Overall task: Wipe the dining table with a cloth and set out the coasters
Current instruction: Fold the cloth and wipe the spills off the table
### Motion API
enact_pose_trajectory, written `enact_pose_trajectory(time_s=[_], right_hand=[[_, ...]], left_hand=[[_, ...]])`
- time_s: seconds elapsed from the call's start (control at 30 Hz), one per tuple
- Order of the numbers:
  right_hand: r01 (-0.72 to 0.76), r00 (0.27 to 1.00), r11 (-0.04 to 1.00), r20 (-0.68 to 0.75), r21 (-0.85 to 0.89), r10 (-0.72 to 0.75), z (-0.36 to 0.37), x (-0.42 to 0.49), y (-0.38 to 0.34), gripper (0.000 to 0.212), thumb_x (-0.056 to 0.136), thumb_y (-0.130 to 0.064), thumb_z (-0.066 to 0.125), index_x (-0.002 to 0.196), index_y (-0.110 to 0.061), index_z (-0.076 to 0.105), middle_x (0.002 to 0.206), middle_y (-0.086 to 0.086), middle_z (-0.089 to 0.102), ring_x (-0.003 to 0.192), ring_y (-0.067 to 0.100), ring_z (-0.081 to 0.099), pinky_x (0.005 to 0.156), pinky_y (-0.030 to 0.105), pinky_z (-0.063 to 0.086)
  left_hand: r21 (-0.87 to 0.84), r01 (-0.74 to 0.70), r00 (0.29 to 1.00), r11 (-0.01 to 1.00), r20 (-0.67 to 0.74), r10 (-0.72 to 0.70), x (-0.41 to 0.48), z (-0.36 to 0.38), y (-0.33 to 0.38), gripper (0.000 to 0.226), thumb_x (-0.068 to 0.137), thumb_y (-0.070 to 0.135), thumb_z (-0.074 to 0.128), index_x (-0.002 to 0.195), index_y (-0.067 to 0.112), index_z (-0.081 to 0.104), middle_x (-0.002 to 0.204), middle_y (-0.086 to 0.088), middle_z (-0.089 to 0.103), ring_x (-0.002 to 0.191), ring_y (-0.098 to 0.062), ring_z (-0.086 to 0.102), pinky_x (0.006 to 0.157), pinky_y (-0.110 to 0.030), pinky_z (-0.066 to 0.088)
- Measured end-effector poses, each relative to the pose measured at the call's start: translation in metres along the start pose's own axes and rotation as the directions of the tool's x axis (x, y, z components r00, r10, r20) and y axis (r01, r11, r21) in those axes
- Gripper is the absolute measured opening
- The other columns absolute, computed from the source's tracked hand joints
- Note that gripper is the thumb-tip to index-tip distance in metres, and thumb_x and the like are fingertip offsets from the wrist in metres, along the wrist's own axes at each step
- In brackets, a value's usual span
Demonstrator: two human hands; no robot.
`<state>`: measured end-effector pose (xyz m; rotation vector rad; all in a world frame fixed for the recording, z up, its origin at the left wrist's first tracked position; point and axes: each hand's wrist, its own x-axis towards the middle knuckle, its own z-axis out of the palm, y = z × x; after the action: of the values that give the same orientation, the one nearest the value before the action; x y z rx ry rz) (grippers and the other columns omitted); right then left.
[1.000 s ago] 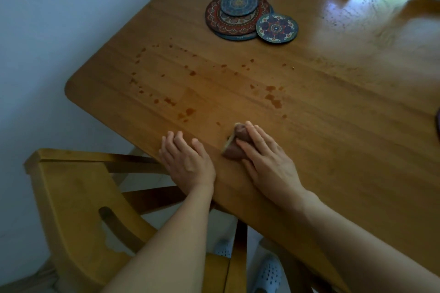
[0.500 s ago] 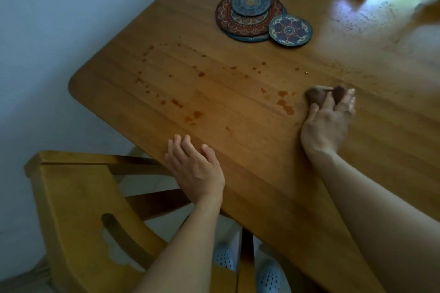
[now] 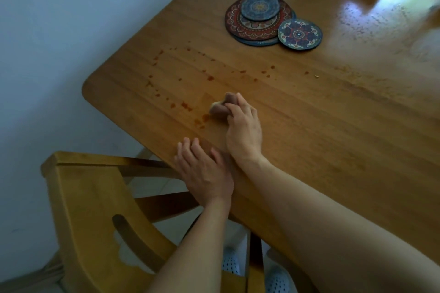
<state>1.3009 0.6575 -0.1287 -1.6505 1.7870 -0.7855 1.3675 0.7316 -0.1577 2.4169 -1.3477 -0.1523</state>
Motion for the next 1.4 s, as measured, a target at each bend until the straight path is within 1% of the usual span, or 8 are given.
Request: enact_pose_trajectory(time_s=[0.13, 0.3, 0.5, 0.6, 0.77, 1.03, 1.23, 1.4], right_hand=[[-0.103, 0.982, 0.903, -0.103, 0.417, 0.160, -0.035, 0.003, 0.011, 0.034, 0.100, -0.010, 0.041, 0.120, -0.028, 0.062, 0.142, -0.006, 0.049, 0.130, 0.011, 0.044, 0.111, 0.040, 0.037], [-0.226, 0.967, 0.967, -0.146, -0.114, 0.208, -0.064, -0.004, 0.055, 0.044, 0.101, -0.026, 0.044, 0.145, -0.026, 0.040, 0.163, -0.002, 0.009, 0.149, 0.022, 0.009, 0.121, 0.043, 0.014], [0.229, 0.968, 0.920, 0.173, -0.317, -0.182, -0.031, -0.034, 0.039, 0.048, 0.100, -0.032, 0.046, 0.147, -0.026, 0.039, 0.164, -0.002, 0.007, 0.150, 0.019, 0.005, 0.118, 0.033, 0.006], [0.291, 0.950, 0.903, 0.207, -0.317, -0.234, -0.054, -0.043, 0.063, 0.043, 0.102, -0.025, 0.041, 0.146, -0.026, 0.042, 0.163, 0.000, 0.014, 0.150, 0.020, 0.010, 0.121, 0.038, 0.013], [-0.008, 0.996, 0.947, -0.085, -0.322, -0.021, -0.115, -0.017, 0.119, 0.041, 0.101, -0.015, 0.043, 0.141, -0.019, 0.048, 0.161, 0.009, 0.018, 0.148, 0.029, 0.015, 0.118, 0.050, 0.023], [-0.326, 0.918, 0.899, -0.326, -0.293, 0.227, -0.114, 0.076, 0.119, 0.046, 0.098, -0.018, 0.037, 0.143, -0.006, 0.039, 0.161, 0.022, 0.007, 0.147, 0.039, 0.009, 0.120, 0.040, 0.009], [-0.169, 0.979, 0.927, -0.164, -0.334, 0.119, -0.077, 0.115, 0.076, 0.047, 0.100, -0.020, 0.036, 0.146, -0.011, 0.036, 0.163, 0.014, 0.000, 0.150, 0.033, 0.002, 0.122, 0.040, 0.005], [0.098, 0.995, 0.950, 0.055, -0.296, -0.085, -0.037, 0.121, 0.036, 0.046, 0.101, -0.020, 0.040, 0.147, -0.018, 0.041, 0.165, 0.004, 0.005, 0.151, 0.026, 0.005, 0.122, 0.038, 0.006]], left_hand=[[-0.022, -0.007, 1.000, 1.000, -0.006, 0.007, 0.000, 0.000, -0.001, 0.044, 0.095, 0.029, 0.049, 0.134, 0.007, 0.050, 0.147, -0.015, 0.043, 0.142, -0.031, 0.031, 0.117, -0.049, 0.025], [-0.035, -0.004, 1.000, 0.999, 0.012, 0.004, 0.001, 0.001, -0.001, 0.046, 0.097, 0.033, 0.044, 0.136, 0.009, 0.047, 0.150, -0.013, 0.040, 0.145, -0.029, 0.027, 0.119, -0.048, 0.022], [-0.073, -0.013, 1.000, 0.997, -0.006, 0.012, 0.002, 0.001, -0.002, 0.043, 0.098, 0.030, 0.044, 0.135, 0.010, 0.047, 0.147, -0.014, 0.043, 0.143, -0.029, 0.029, 0.119, -0.048, 0.022], [-0.108, -0.039, 0.999, 0.993, 0.002, 0.039, 0.002, 0.000, -0.002, 0.041, 0.098, 0.028, 0.042, 0.135, 0.010, 0.048, 0.146, -0.012, 0.044, 0.142, -0.028, 0.029, 0.118, -0.049, 0.022], [-0.042, -0.047, 0.998, 0.998, 0.041, 0.048, 0.002, 0.000, -0.003, 0.040, 0.098, 0.028, 0.040, 0.133, 0.011, 0.049, 0.147, -0.012, 0.043, 0.141, -0.029, 0.029, 0.114, -0.051, 0.029], [-0.048, -0.018, 1.000, 0.999, 0.019, 0.019, 0.003, 0.004, -0.004, 0.037, 0.097, 0.027, 0.042, 0.131, 0.014, 0.050, 0.146, -0.010, 0.043, 0.141, -0.028, 0.031, 0.112, -0.051, 0.033], [-0.075, -0.024, 0.999, 0.997, -0.023, 0.022, 0.002, 0.007, -0.004, 0.038, 0.097, 0.025, 0.044, 0.132, 0.012, 0.049, 0.144, -0.009, 0.046, 0.140, -0.026, 0.033, 0.111, -0.051, 0.034], [-0.157, -0.010, 0.999, 0.987, -0.044, 0.003, 0.002, 0.008, -0.005, 0.041, 0.096, 0.027, 0.038, 0.133, 0.012, 0.049, 0.143, -0.008, 0.047, 0.140, -0.024, 0.034, 0.112, -0.049, 0.033]])
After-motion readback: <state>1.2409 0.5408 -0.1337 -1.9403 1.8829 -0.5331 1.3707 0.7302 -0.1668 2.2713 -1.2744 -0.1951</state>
